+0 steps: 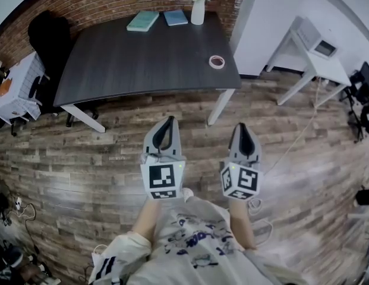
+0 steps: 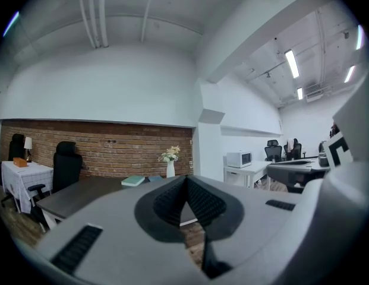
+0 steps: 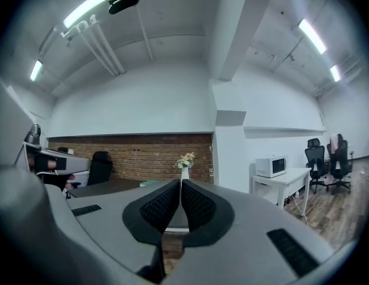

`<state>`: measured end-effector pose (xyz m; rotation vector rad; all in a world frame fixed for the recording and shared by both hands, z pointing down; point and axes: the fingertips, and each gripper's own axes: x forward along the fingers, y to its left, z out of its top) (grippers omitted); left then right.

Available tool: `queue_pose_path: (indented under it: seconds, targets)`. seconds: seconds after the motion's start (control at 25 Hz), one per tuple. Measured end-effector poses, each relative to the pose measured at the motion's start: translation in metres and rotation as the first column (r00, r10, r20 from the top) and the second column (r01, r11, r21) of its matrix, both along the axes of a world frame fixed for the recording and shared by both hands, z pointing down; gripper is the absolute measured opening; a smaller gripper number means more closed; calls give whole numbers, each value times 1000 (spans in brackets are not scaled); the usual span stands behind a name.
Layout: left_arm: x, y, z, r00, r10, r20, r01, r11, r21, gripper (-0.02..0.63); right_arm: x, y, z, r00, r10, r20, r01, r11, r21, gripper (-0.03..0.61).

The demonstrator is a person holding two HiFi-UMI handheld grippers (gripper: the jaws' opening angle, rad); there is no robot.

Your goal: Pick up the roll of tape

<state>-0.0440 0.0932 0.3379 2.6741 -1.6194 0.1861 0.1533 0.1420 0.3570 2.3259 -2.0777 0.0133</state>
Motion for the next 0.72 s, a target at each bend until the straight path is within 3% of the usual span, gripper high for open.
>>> queue_pose_path:
  seconds: [0.28,0.44,0.72]
  targets:
    - [12,-48,9,1000,-5,-13,5,1000,-17,2,3,-49,5,997,-76,-12,76,997,-7,16]
    - [21,-83,16,1000,6,-3,-6,1000,-15,2,9,-82,11,996,-88,-13,87,996,-17,75]
    - [34,-157,21,1000,23,-6,-23,999,-27,2,15,-158,16,995,-100,-12,99,994,-44,118]
